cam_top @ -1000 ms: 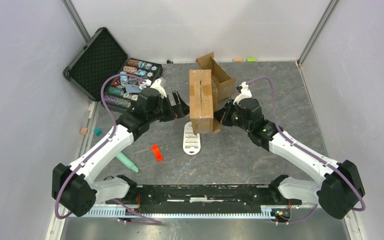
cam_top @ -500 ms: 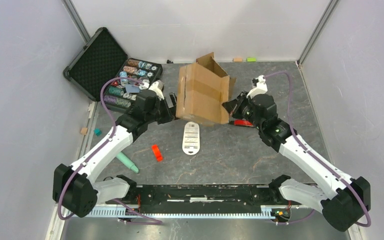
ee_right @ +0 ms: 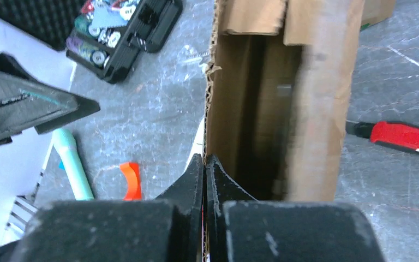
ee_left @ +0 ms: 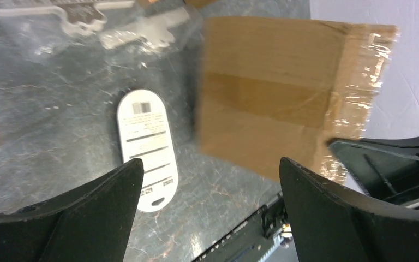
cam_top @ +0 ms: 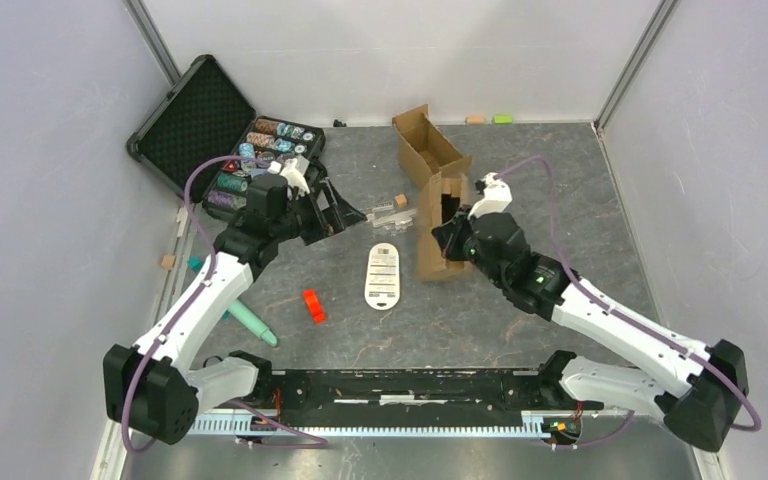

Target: Unpack the express box

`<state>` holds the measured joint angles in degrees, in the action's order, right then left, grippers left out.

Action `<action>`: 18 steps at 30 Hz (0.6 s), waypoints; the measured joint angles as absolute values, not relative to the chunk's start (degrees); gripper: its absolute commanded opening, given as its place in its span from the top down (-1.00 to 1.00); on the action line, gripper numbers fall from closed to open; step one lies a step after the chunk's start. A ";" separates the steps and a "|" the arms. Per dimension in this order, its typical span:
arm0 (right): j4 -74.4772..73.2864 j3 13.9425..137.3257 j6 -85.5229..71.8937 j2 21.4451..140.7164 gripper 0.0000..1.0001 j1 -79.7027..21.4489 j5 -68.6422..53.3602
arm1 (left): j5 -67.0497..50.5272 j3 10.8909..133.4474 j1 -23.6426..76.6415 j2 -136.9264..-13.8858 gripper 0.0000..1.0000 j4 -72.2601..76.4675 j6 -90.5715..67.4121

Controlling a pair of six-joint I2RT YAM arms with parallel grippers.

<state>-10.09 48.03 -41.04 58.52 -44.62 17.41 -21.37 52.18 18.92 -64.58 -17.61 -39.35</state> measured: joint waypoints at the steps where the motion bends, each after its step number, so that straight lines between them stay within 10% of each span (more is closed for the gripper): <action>1: -10.00 48.14 -41.01 59.13 1.00 -46.35 18.76 | -21.67 52.23 19.14 -64.77 -1.00 -17.50 -39.35; 7: -9.96 48.47 -39.79 64.49 1.00 -54.92 26.72 | -28.80 52.23 22.76 -70.91 -0.99 -11.05 -40.97; 14: -7.75 48.71 -36.77 66.83 0.02 -58.43 28.64 | -29.91 53.49 25.43 -73.67 -1.00 -8.69 -41.80; 18: -4.43 48.62 -35.68 66.83 -0.13 -58.52 27.00 | -28.45 55.57 26.52 -75.02 -1.00 -8.97 -41.69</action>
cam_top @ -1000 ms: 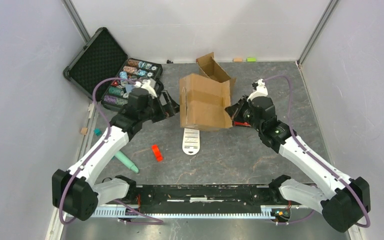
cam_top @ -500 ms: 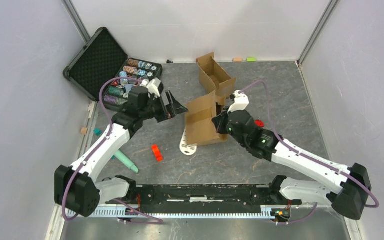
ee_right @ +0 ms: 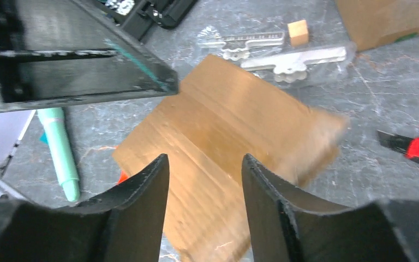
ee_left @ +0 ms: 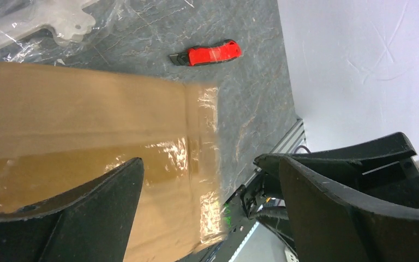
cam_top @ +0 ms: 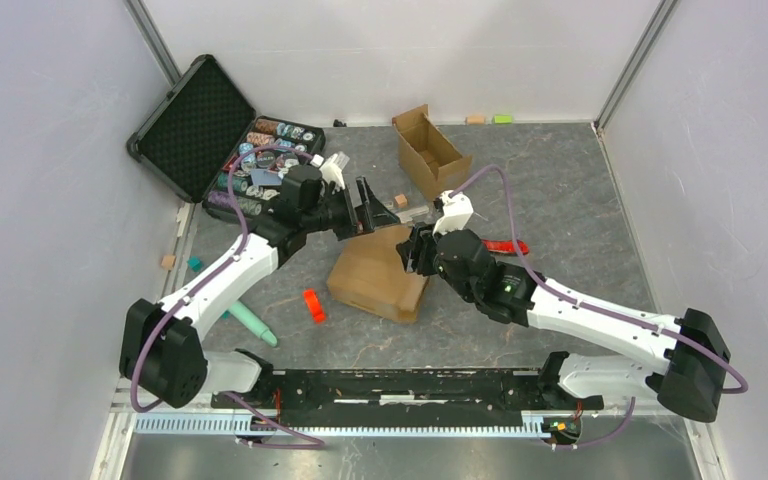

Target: Unpack the express box

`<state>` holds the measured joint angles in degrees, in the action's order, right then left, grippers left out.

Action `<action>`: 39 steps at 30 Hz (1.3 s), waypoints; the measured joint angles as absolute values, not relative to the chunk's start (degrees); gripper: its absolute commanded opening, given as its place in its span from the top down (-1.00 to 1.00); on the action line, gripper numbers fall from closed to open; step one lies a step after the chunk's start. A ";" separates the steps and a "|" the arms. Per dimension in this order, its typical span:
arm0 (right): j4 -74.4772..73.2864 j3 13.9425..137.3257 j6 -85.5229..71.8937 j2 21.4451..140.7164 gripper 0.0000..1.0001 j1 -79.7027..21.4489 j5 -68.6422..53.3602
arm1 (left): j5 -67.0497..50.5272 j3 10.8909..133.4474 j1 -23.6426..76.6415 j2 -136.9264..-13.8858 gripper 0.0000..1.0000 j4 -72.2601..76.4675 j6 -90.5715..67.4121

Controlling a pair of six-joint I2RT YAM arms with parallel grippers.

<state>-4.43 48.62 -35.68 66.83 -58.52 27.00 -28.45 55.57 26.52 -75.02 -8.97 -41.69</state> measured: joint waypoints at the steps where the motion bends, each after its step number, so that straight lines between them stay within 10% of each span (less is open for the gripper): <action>1: -3.60 48.45 -35.68 66.83 -0.13 -58.52 26.68 | -28.12 55.88 26.83 -75.31 -1.00 -9.08 -41.58; 15: -9.39 34.26 -39.07 43.94 -0.72 -48.10 27.14 | -5.15 65.87 46.28 -79.35 -1.00 -27.44 -31.00; 30: -10.72 17.96 -44.97 33.91 -0.73 -42.15 17.41 | 31.24 70.76 75.59 -94.52 -0.96 -46.70 -28.10; 35: -5.76 15.05 -46.26 33.15 -0.39 -42.15 14.81 | 37.39 72.66 75.44 -97.71 0.22 -48.18 -27.27; 39: -0.19 12.38 -48.03 33.17 -0.11 -42.15 11.40 | 36.84 72.66 74.00 -97.06 0.57 -46.85 -25.82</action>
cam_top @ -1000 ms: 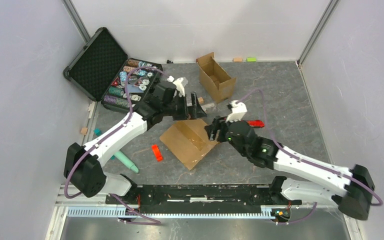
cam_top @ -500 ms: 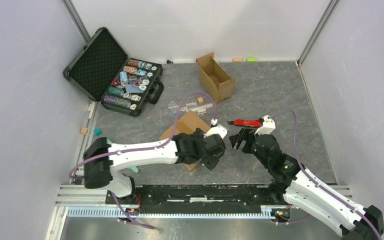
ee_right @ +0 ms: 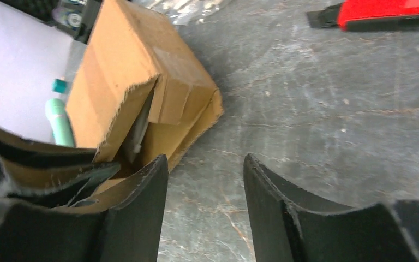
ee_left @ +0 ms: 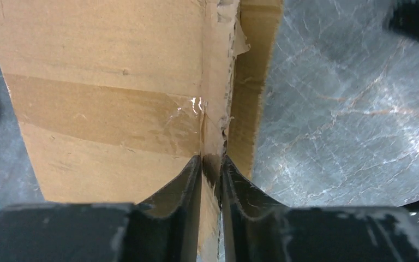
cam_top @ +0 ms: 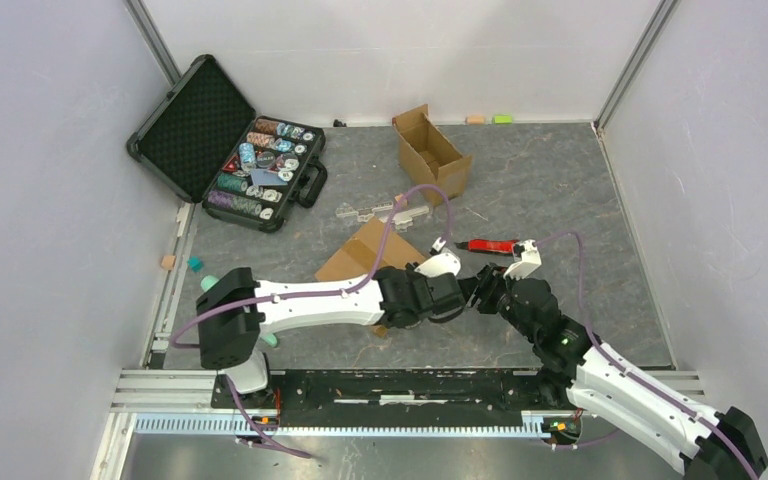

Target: Unpack the express box

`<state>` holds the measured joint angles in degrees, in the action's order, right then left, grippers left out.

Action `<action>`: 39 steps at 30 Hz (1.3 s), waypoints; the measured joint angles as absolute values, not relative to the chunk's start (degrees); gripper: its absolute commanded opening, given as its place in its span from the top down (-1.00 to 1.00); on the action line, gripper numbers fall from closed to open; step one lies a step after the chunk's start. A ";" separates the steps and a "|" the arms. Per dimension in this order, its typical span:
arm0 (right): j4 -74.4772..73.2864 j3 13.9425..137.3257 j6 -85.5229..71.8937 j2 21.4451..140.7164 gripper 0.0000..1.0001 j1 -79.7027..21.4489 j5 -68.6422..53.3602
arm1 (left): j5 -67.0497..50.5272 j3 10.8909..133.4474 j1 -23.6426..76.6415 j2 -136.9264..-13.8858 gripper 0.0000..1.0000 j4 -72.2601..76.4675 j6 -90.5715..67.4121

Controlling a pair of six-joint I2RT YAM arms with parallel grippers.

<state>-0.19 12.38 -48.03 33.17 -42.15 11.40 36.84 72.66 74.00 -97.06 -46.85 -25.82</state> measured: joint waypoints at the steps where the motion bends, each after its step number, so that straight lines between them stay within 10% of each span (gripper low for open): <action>1: 1.69 11.70 -48.58 33.41 -0.10 -42.15 10.52 | 35.75 72.34 73.06 -96.33 0.64 -45.71 -25.52; 7: 12.58 11.00 -51.16 39.86 0.03 -42.81 5.91 | 27.86 66.59 66.32 -87.68 0.95 -38.33 -25.28; 25: 37.41 18.41 -53.10 70.83 0.23 -51.37 4.67 | 10.52 55.81 57.06 -77.03 0.95 -24.03 -27.53; 39: 50.26 19.38 -53.60 81.45 -0.03 -49.23 6.90 | -11.22 50.33 49.56 -71.79 0.95 -7.60 -29.74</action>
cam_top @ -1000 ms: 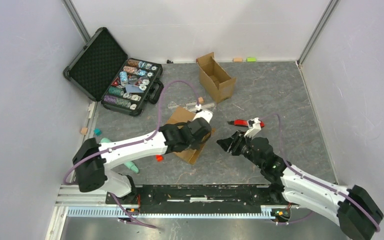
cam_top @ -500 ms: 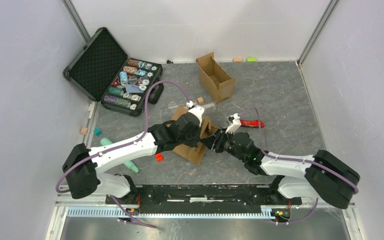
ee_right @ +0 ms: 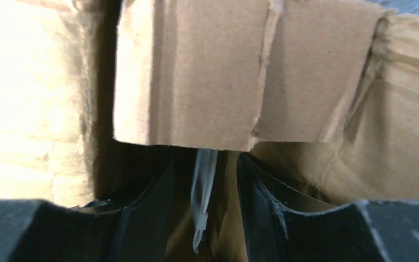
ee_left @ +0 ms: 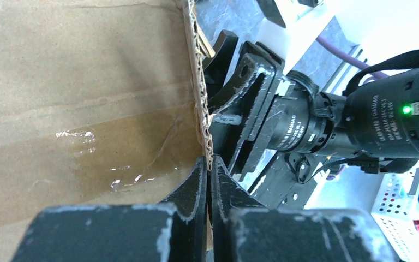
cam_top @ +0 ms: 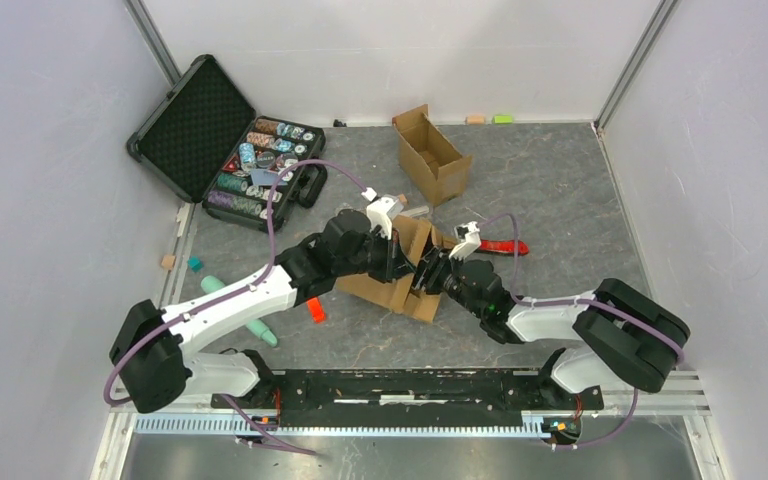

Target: Unpack the express box

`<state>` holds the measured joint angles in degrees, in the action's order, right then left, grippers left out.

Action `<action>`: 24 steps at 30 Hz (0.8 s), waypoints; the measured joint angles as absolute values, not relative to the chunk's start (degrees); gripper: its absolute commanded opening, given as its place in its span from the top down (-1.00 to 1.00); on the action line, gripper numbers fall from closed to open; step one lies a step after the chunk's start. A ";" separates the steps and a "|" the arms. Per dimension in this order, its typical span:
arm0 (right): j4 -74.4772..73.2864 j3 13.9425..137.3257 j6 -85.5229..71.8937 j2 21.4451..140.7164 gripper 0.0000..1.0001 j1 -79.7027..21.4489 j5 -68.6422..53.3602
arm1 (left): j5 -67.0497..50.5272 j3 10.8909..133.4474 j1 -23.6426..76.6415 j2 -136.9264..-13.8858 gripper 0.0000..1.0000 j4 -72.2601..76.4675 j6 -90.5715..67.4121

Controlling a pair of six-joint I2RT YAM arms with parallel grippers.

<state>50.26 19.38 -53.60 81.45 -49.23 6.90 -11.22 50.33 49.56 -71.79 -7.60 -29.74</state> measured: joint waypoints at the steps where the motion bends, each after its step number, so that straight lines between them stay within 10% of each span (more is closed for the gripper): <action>1: 50.17 19.62 -53.49 81.58 -0.05 -49.23 7.68 | -11.88 50.26 49.39 -71.94 0.95 -6.83 -29.85; 12: 56.88 21.71 -53.71 90.28 0.00 -48.45 11.25 | -17.82 46.52 46.61 -74.94 0.95 5.21 -31.18; 20: 66.04 22.85 -53.93 94.41 0.99 -47.72 8.86 | -27.18 44.42 44.42 -76.29 0.95 15.20 -35.14; 24: 67.75 23.07 -54.15 94.54 1.00 -47.07 7.38 | -28.64 44.14 42.96 -75.96 0.95 15.33 -35.14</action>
